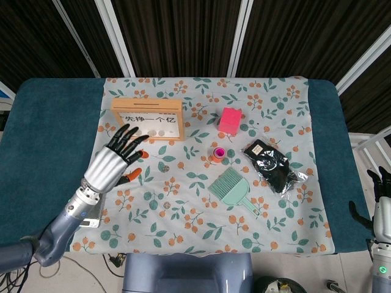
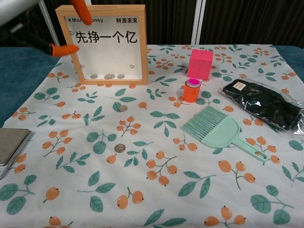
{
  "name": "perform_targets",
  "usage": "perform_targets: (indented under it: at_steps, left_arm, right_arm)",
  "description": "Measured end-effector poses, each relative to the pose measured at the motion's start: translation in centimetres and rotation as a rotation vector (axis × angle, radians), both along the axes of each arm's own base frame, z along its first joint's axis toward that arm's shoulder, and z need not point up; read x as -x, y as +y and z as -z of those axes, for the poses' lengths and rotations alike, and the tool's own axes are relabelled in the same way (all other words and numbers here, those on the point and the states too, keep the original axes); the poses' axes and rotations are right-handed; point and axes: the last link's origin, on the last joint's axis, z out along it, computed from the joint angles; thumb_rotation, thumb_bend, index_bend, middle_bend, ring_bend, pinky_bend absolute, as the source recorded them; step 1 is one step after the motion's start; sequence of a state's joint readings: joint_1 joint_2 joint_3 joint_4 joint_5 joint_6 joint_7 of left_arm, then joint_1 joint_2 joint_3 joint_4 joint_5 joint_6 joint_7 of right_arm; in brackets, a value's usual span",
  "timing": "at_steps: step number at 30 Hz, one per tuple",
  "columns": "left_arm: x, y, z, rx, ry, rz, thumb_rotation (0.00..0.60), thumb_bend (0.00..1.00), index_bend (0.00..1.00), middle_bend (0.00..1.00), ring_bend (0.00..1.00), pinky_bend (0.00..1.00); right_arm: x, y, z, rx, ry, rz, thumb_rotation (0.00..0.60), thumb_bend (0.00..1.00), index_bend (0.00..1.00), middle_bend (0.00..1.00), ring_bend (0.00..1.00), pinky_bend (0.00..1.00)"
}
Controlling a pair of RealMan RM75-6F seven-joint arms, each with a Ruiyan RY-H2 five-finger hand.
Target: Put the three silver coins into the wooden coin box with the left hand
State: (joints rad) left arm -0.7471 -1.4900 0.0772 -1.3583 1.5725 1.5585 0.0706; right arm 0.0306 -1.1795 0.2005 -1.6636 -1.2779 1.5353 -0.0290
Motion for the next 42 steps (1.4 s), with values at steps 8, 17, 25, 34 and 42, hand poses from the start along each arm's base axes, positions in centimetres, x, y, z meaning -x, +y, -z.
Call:
perform_targets:
  at_steps: [8,17,25,34,42]
  left_arm:
    - [1.6,-2.6,6.7,0.223,0.061,0.027,0.600,0.28,0.44,0.16,0.00,0.00]
    - [1.8,-2.4,11.0,0.376,0.135,0.008,0.600,0.28,0.44,0.15,0.00,0.00]
    - [1.7,-2.0,13.6,0.422,0.204,0.000,0.600,0.28,0.44,0.14,0.00,0.00]
    - [2.8,-1.8,14.9,0.402,0.256,-0.011,0.600,0.28,0.44,0.14,0.00,0.00]
    - [3.3,-1.9,14.9,0.370,0.284,0.016,0.600,0.28,0.45,0.14,0.00,0.00]
  right_arm:
    - [0.0,0.1,0.1,-0.008,0.018,-0.006,0.600,0.39,0.15,0.05,0.02,0.00]
    - [0.0,0.1,0.1,-0.008,0.019,-0.007,0.600,0.39,0.15,0.05,0.02,0.00]
    - [0.1,0.1,-0.1,-0.019,0.019,-0.003,0.600,0.39,0.15,0.05,0.02,0.00]
    - [0.1,0.0,-0.2,-0.013,0.015,-0.002,0.600,0.39,0.15,0.05,0.02,0.00]
    - [0.1,0.0,-0.2,-0.012,0.018,-0.001,0.600,0.39,0.15,0.05,0.02,0.00]
